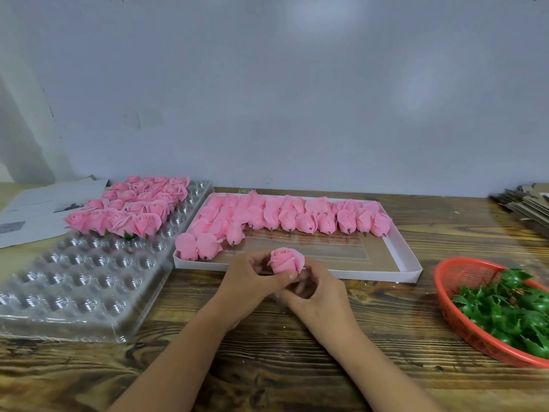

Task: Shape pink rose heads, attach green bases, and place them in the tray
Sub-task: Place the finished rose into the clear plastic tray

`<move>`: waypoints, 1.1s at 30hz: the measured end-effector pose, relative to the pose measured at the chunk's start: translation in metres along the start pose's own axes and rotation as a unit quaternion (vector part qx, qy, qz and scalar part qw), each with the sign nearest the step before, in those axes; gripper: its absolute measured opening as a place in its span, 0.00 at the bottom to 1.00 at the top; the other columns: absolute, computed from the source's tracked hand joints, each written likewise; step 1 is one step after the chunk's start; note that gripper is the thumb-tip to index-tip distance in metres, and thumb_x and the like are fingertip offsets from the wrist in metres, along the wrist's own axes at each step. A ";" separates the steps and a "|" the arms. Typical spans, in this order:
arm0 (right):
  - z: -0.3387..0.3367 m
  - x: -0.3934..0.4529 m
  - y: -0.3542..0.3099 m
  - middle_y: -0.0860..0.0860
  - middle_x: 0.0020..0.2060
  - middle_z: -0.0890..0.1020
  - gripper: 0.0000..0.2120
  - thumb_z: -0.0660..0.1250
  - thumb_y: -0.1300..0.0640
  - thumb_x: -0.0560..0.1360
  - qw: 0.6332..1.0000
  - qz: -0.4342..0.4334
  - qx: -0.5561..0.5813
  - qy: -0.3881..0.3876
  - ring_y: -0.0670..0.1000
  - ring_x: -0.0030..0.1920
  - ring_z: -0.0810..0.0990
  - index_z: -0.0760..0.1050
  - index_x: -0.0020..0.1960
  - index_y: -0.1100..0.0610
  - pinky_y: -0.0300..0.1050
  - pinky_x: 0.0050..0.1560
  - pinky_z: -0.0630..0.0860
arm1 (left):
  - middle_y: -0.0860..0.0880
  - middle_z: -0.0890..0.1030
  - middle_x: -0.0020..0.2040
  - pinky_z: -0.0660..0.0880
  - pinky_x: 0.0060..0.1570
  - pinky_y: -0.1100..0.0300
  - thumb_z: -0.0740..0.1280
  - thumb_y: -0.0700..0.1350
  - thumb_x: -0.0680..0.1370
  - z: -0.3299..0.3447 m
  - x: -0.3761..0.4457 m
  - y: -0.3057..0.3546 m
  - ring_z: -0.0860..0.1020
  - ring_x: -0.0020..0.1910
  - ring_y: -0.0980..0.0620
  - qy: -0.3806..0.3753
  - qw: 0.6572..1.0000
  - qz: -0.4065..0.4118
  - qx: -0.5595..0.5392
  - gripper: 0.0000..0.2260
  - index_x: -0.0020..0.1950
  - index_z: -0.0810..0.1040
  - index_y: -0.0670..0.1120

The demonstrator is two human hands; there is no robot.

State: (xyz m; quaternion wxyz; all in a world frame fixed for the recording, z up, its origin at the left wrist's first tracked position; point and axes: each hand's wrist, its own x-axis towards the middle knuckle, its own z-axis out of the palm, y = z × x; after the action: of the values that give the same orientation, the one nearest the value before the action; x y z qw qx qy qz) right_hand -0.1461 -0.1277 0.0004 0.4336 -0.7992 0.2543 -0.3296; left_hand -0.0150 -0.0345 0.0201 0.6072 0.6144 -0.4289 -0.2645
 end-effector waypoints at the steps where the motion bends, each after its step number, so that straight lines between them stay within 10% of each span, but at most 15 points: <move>1: 0.000 0.001 0.001 0.39 0.41 0.82 0.19 0.78 0.43 0.63 1.000 0.005 0.000 -0.003 0.42 0.38 0.79 0.74 0.49 0.36 0.32 0.38 0.75 | 0.53 0.87 0.51 0.80 0.49 0.65 0.79 0.42 0.72 -0.002 0.001 0.002 0.85 0.53 0.54 0.017 1.000 0.009 0.011 0.15 0.54 0.86 0.58; 6: -0.001 0.000 0.004 0.43 0.39 0.82 0.23 0.78 0.50 0.70 1.000 0.025 0.001 -0.009 0.40 0.42 0.80 0.71 0.59 0.39 0.30 0.43 0.75 | 0.61 0.86 0.48 0.78 0.44 0.72 0.79 0.46 0.69 -0.024 0.001 0.022 0.83 0.47 0.63 0.118 0.990 0.048 0.061 0.17 0.48 0.83 0.68; 14: -0.003 0.000 0.005 0.33 0.43 0.81 0.17 0.71 0.55 0.77 1.000 0.004 -0.003 -0.008 0.38 0.44 0.79 0.70 0.57 0.38 0.25 0.43 0.71 | 0.56 0.85 0.38 0.76 0.30 0.71 0.79 0.48 0.66 -0.136 -0.007 0.050 0.80 0.33 0.63 0.308 0.949 0.028 0.062 0.14 0.50 0.83 0.52; 21: 0.001 0.001 0.009 0.36 0.41 0.82 0.17 0.68 0.58 0.79 1.000 -0.015 -0.010 0.003 0.41 0.42 0.80 0.70 0.53 0.35 0.26 0.41 0.72 | 0.46 0.83 0.50 0.80 0.43 0.65 0.77 0.44 0.74 -0.250 -0.035 0.038 0.80 0.46 0.47 0.428 0.895 0.003 0.127 0.20 0.65 0.79 0.43; 25: 0.001 0.001 0.011 0.37 0.40 0.83 0.17 0.68 0.57 0.79 1.000 -0.016 -0.027 -0.004 0.40 0.42 0.81 0.70 0.53 0.34 0.27 0.43 0.72 | 0.38 0.83 0.57 0.77 0.62 0.39 0.77 0.47 0.75 -0.288 -0.050 0.018 0.82 0.56 0.36 0.444 0.881 -0.073 0.144 0.20 0.64 0.79 0.43; 29: 0.000 0.001 0.011 0.37 0.39 0.83 0.16 0.67 0.56 0.79 0.999 -0.018 -0.036 -0.007 0.41 0.40 0.80 0.69 0.53 0.34 0.27 0.41 0.72 | 0.40 0.84 0.55 0.77 0.45 0.63 0.76 0.50 0.76 -0.298 -0.051 0.003 0.81 0.54 0.37 0.432 0.869 -0.112 0.215 0.19 0.62 0.81 0.43; 33: 0.000 0.001 0.010 0.38 0.39 0.83 0.16 0.66 0.56 0.80 0.999 -0.013 -0.038 -0.011 0.42 0.40 0.81 0.70 0.53 0.34 0.28 0.41 0.72 | 0.40 0.84 0.52 0.78 0.60 0.43 0.79 0.49 0.73 -0.302 -0.041 -0.011 0.82 0.53 0.38 0.419 0.872 -0.109 0.228 0.18 0.59 0.83 0.43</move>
State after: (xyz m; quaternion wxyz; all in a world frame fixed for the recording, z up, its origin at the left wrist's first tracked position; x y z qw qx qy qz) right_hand -0.1468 -0.1338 -0.0080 0.4015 -0.8220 0.2513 -0.3161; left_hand 0.2219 0.1559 0.0386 0.5406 0.8317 -0.1128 0.0581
